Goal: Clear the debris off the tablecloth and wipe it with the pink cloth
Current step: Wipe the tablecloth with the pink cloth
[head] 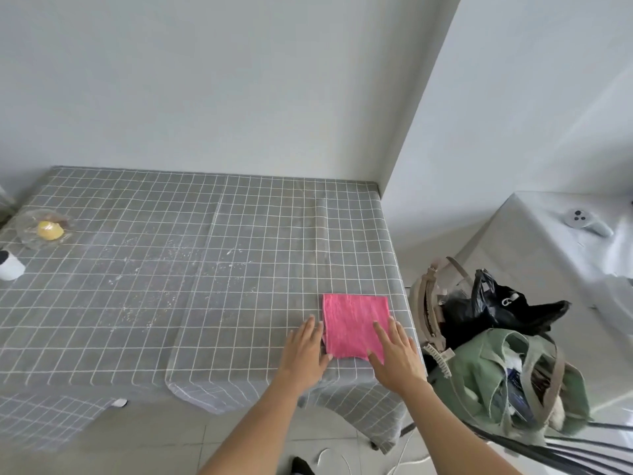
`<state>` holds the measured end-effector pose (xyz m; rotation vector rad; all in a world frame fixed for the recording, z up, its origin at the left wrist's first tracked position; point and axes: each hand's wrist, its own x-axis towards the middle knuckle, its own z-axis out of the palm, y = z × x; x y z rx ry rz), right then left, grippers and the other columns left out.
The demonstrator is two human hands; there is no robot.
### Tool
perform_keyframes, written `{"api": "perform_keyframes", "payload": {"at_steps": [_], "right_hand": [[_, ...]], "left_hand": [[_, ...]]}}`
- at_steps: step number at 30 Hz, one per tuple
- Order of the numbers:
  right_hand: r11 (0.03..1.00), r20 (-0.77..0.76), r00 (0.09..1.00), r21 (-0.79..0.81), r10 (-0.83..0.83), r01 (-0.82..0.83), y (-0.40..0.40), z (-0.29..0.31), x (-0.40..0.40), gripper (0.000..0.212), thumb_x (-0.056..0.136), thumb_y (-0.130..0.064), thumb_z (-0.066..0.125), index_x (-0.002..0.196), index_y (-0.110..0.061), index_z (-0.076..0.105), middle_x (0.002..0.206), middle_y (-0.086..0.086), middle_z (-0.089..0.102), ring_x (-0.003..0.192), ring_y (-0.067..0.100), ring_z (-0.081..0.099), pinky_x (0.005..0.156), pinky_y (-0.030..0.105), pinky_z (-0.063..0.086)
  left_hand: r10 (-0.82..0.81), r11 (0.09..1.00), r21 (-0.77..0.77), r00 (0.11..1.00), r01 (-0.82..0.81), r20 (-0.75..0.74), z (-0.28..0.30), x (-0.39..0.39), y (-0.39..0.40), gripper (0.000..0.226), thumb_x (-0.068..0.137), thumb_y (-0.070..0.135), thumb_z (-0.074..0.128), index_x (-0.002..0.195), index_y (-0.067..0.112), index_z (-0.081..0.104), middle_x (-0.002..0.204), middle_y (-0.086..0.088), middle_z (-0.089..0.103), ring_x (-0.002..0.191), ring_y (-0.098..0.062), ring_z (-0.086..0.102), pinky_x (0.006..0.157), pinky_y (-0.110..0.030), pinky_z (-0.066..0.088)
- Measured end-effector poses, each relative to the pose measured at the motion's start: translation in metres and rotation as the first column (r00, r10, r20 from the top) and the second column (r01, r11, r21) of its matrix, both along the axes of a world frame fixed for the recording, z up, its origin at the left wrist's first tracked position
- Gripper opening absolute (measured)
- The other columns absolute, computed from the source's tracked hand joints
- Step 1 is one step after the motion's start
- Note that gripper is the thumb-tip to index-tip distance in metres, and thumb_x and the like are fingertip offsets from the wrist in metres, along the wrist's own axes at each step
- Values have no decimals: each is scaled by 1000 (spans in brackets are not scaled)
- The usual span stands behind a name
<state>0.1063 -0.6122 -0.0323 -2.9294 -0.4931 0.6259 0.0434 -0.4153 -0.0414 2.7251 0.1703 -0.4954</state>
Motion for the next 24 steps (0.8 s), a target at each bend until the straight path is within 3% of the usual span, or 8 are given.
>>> {"api": "perform_keyframes", "payload": {"at_steps": [5, 9, 16, 18, 21, 24], "right_hand": [[996, -41, 995, 1, 88, -88, -26, -15, -1, 83, 93, -63, 37, 152, -31, -12, 159, 2, -21, 148, 22, -11, 119, 44, -1], [995, -39, 995, 34, 97, -96, -32, -22, 4, 80, 92, -52, 34, 152, -31, -14, 158, 0, -22, 148, 20, -13, 120, 45, -2], [993, 34, 996, 86, 84, -86, -33, -32, 15, 77, 79, -46, 3, 153, -31, -7, 159, 1, -16, 149, 22, -10, 118, 43, -4], [993, 71, 994, 76, 84, -89, -32, -34, 17, 69, 86, -42, 7, 153, -30, -4, 160, 2, -13, 149, 23, -7, 118, 43, -2], [993, 123, 989, 86, 76, -87, -29, -35, 19, 63, 98, -26, 33, 153, -27, 1, 161, 5, -5, 149, 25, -5, 118, 43, -1], [991, 144, 987, 100, 68, -83, -27, -32, 20, 65, 99, -19, 34, 153, -23, -1, 162, 5, -3, 148, 23, -6, 118, 43, -2]], "left_hand": [[-74, 997, 27, 997, 74, 18, -10, 2, -28, 86, 94, 55, 38, 149, 16, -15, 154, -3, -26, 143, -17, -20, 118, -39, -8], [-96, 994, 49, 995, 95, 17, -16, 7, -38, 86, 94, 53, 38, 148, 17, -19, 152, -2, -28, 141, -16, -26, 117, -40, -12], [18, 997, 72, 1000, -18, 6, -18, 26, -54, 75, 99, 42, 29, 146, 14, -21, 153, -4, -27, 141, -17, -25, 117, -44, -11], [41, 994, 99, 999, -42, 10, -18, 30, -57, 72, 100, 40, 27, 146, 14, -21, 152, -4, -27, 142, -18, -23, 116, -44, -13], [49, 987, 151, 999, -52, 24, -21, 33, -60, 70, 101, 39, 26, 147, 14, -21, 151, -4, -28, 143, -19, -22, 116, -46, -12], [41, 983, 180, 999, -45, 28, -23, 34, -59, 70, 102, 34, 30, 146, 13, -20, 154, -6, -24, 144, -20, -18, 116, -47, -10]]}}
